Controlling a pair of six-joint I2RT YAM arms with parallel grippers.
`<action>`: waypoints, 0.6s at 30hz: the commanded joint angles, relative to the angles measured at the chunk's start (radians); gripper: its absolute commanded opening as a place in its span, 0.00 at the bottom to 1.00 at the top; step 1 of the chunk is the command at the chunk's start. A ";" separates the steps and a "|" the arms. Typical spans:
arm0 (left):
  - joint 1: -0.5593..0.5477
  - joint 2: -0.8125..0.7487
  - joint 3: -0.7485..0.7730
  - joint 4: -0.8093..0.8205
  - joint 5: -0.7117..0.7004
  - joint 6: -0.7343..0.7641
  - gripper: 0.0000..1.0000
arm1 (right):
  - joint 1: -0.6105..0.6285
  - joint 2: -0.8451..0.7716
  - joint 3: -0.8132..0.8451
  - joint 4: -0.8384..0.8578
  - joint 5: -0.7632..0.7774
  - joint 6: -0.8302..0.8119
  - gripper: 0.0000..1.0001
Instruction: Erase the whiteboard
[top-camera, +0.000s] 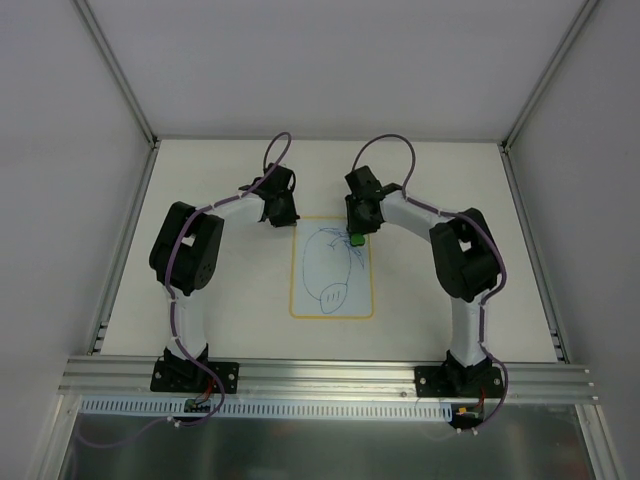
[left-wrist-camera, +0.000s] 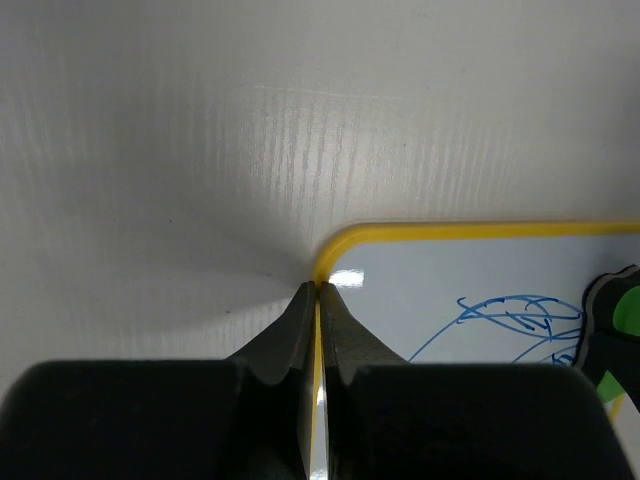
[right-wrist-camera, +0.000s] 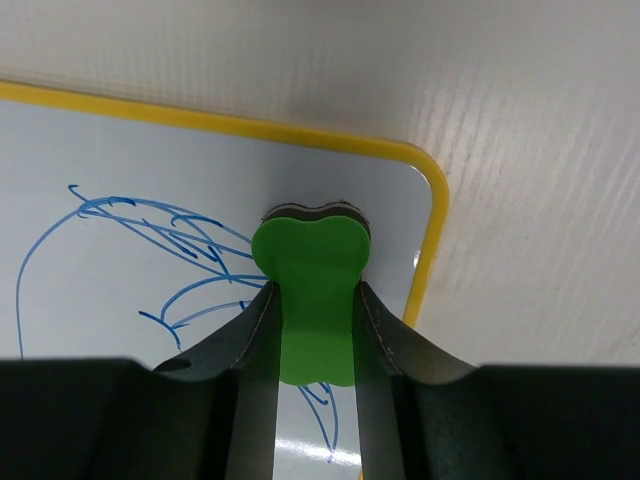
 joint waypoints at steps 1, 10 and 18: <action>-0.022 0.037 -0.034 -0.049 0.075 -0.051 0.00 | 0.047 0.082 0.051 -0.076 -0.001 -0.018 0.00; -0.038 0.026 -0.054 -0.040 0.072 -0.081 0.00 | 0.177 0.211 0.266 -0.203 0.030 -0.018 0.00; -0.035 0.020 -0.066 -0.042 0.029 -0.094 0.00 | 0.130 0.176 0.199 -0.225 0.124 0.019 0.00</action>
